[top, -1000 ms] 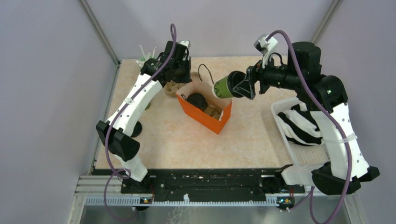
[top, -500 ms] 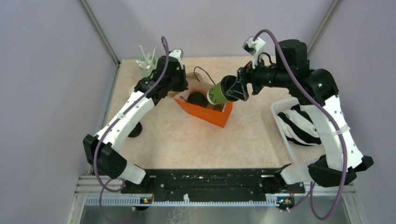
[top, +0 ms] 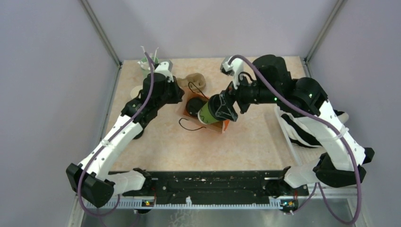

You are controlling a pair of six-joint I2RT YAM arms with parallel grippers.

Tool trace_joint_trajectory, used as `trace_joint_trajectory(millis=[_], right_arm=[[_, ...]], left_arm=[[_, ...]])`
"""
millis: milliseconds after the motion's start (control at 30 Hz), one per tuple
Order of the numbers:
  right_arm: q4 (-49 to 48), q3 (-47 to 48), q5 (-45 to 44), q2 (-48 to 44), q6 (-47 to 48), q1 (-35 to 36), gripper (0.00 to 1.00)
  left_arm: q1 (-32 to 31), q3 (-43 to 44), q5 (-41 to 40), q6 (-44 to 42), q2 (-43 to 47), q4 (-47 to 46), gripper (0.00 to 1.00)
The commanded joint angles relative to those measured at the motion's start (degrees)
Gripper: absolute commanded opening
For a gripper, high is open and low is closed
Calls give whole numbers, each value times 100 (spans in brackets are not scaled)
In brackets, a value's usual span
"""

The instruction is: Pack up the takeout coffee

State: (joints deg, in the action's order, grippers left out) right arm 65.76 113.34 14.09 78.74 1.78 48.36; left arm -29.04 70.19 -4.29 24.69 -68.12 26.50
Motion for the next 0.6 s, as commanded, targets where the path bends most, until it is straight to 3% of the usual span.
trace_joint_trajectory(millis=[0,267,567], right_arm=[[-231,-50,-1062,-59,135,783,43],[-598,-677,-2273,-166,710,1828,38],[-864,-1000,-2187,-113,1295,2153,39]], left_arm=[[12,-250,172,164,340,-580,0],[18,-1000,252,54,1053,-705,0],[15,-1653,321,150,1757,-754,0]])
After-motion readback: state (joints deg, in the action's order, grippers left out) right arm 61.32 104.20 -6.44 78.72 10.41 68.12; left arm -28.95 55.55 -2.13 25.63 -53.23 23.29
